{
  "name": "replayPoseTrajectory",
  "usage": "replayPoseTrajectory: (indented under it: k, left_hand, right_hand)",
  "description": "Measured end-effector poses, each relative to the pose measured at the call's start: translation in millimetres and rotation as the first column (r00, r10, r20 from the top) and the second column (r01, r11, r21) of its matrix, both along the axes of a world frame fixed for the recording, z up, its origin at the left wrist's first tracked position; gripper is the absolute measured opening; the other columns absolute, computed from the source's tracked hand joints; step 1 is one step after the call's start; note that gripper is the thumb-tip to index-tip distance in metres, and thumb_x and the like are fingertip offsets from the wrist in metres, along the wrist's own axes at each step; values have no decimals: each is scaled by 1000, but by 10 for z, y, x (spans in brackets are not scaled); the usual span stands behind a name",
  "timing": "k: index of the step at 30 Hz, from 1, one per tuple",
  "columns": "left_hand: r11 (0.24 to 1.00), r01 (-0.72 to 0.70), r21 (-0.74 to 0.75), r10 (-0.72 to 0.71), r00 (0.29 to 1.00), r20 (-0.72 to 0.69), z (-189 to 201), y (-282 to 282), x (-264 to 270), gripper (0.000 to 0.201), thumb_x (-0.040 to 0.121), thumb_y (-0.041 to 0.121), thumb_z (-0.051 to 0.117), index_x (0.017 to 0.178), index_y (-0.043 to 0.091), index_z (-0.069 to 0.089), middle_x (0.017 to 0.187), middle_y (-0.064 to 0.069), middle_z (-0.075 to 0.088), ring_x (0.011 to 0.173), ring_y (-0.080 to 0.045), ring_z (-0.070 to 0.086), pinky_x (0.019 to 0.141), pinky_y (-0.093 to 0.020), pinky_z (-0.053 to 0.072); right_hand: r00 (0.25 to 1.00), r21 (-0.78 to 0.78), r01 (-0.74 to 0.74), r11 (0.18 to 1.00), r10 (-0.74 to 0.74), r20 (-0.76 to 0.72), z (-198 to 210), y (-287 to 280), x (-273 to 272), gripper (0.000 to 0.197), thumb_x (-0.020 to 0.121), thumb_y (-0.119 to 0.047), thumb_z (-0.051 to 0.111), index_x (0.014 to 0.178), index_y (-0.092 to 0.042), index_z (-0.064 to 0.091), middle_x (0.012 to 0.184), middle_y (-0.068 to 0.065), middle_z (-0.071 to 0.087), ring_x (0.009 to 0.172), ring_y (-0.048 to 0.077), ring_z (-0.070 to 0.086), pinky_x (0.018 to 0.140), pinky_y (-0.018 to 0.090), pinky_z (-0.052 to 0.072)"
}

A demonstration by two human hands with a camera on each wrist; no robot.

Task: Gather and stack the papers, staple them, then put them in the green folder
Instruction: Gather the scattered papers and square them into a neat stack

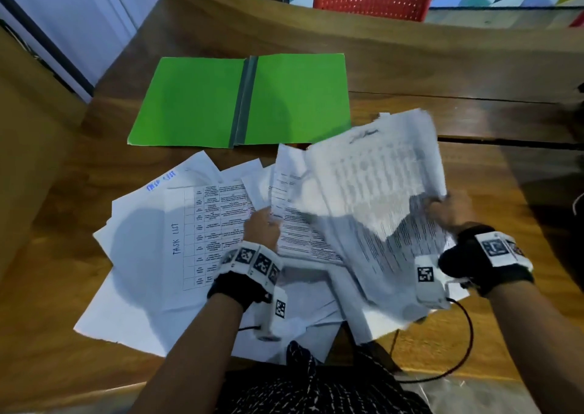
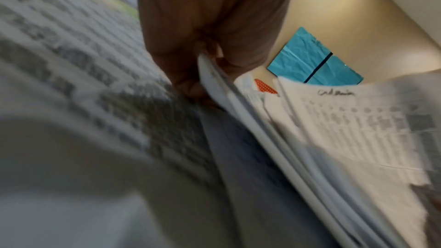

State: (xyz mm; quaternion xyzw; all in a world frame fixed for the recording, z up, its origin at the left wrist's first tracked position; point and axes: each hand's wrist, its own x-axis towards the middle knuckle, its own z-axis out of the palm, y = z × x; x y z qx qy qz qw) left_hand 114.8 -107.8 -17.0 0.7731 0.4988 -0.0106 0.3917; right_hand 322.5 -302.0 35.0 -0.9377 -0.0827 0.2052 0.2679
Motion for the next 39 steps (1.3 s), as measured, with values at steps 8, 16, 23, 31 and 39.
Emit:
replayPoseTrajectory:
  k: [8, 16, 23, 31, 39]
  left_hand:
    - [957, 289, -3, -288, 956, 51, 304, 367, 25, 10, 82, 3, 55, 77, 7, 61, 80, -24, 65, 84, -27, 62, 62, -23, 34]
    - [957, 283, 65, -290, 949, 128, 295, 330, 124, 16, 88, -4, 51, 96, -8, 64, 96, -26, 63, 93, -30, 59, 61, -26, 33]
    - [927, 371, 53, -370, 885, 282, 451, 403, 299, 10, 83, 6, 58, 79, 3, 66, 73, -5, 54, 74, -5, 48, 60, -17, 34]
    - [860, -85, -504, 257, 924, 282, 113, 303, 251, 24, 94, 31, 49, 103, 12, 62, 115, -14, 58, 107, -29, 59, 103, -39, 47]
    - [850, -211, -482, 318, 936, 151, 12, -235, 314, 73, 61, 18, 67, 130, 2, 49, 133, -19, 55, 120, -35, 54, 106, -40, 43]
  right_hand:
    - [826, -26, -556, 831, 555, 92, -67, 320, -63, 35, 84, -7, 61, 119, -6, 61, 139, 9, 50, 126, 25, 45, 110, 43, 26]
    - [872, 29, -481, 876, 475, 117, -227, 465, -14, 37, 78, -10, 68, 115, -14, 65, 147, 8, 39, 133, 35, 37, 108, 57, 30]
    - [894, 189, -444, 876, 449, 19, 8, 372, -14, 37, 82, -3, 65, 118, -6, 61, 116, 12, 63, 101, 14, 51, 84, 22, 38]
    - [997, 391, 79, 917, -73, -29, 64, 67, 85, 41, 82, 3, 61, 119, -5, 45, 98, 6, 53, 79, 19, 50, 49, 17, 37]
    - [889, 74, 398, 914, -365, -276, -441, -584, 140, 33, 89, -4, 55, 117, 12, 50, 114, 26, 58, 99, 33, 55, 86, 31, 47]
